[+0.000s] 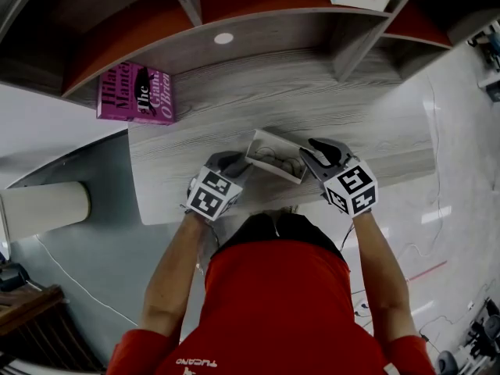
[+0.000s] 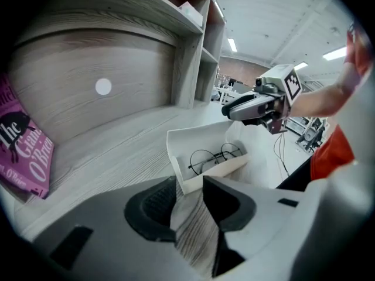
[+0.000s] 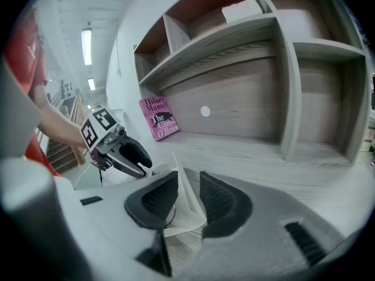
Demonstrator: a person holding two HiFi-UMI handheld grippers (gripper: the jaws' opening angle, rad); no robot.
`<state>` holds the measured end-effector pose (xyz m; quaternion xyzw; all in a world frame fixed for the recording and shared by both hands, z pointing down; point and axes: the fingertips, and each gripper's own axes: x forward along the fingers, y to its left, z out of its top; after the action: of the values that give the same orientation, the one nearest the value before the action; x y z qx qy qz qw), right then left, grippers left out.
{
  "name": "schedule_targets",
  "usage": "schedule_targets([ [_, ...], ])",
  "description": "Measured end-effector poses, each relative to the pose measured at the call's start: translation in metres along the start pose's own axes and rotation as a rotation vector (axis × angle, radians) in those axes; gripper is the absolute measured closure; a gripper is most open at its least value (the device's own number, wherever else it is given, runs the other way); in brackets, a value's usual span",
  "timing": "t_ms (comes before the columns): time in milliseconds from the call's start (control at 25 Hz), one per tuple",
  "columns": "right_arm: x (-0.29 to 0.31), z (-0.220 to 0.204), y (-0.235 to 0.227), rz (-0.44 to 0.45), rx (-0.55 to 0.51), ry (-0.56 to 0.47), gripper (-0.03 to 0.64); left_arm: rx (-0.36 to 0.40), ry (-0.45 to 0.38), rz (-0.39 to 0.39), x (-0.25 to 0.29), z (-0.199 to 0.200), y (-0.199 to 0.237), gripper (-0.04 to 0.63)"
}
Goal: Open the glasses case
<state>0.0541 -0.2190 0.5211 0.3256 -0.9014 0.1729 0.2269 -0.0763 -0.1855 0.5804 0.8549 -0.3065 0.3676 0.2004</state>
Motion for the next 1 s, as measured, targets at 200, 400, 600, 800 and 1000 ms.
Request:
schedule_targets([
  [200,-0.013,0.028,0.005,0.012,-0.016,-0.062,0.494,-0.015,-0.084,0.035,-0.029,0.028,0.008,0.465],
  [400,-0.031,0.073,0.013,0.005,-0.036,-0.177,0.509,-0.011,-0.289,0.080,-0.071,0.087,0.009,0.466],
  [600,-0.057,0.126,0.035,-0.001,-0.080,-0.312,0.540,0.027,-0.530,0.120,-0.122,0.150,-0.002,0.490],
  [800,-0.083,0.166,0.056,-0.017,-0.102,-0.441,0.568,0.046,-0.714,0.146,-0.172,0.198,-0.019,0.529],
  [1000,-0.107,0.191,0.070,-0.047,-0.106,-0.544,0.602,0.068,-0.841,0.149,-0.205,0.218,-0.038,0.551],
])
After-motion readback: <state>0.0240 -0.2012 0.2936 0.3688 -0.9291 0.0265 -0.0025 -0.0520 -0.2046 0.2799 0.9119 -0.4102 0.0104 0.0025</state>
